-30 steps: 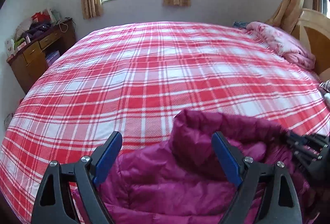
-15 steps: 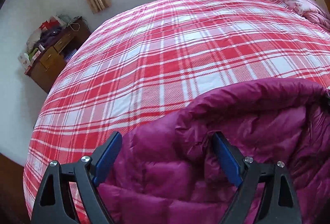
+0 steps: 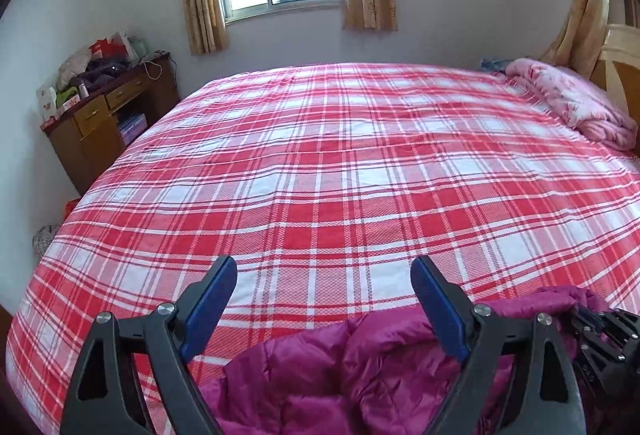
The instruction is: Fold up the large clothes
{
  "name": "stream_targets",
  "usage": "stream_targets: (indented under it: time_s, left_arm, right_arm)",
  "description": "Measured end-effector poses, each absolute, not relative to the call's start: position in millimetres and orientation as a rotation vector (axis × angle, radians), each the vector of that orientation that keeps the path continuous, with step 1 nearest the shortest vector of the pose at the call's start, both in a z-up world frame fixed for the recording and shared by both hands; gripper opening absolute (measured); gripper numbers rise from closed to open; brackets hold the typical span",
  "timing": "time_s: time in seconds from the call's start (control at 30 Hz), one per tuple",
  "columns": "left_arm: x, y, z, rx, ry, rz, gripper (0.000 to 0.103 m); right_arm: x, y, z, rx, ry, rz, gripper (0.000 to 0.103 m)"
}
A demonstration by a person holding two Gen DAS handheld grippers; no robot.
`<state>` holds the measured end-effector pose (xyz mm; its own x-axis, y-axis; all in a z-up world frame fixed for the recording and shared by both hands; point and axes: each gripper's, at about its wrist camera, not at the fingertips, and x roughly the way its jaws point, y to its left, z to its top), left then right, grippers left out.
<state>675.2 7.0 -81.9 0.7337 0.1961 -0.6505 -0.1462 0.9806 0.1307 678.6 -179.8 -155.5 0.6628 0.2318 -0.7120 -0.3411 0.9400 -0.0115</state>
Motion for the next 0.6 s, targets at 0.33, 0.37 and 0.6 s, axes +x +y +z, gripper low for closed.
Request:
stream_targets:
  time_s: [0.33,0.37,0.6]
  left_arm:
    - [670,5,-163,0.103,0.894,0.155,0.089]
    - [668,4,-165,0.109,0.891,0.158,0.089]
    - [666,1,-168,0.137,0.883,0.145,0.089]
  right_arm:
    - [671,-191,-145,-0.088,0.739,0.342,0.028]
    - [666,-195,-139,-0.065,0.717,0.327,0.042]
    - [665,-183,-82,0.013,0.592,0.311,0.06]
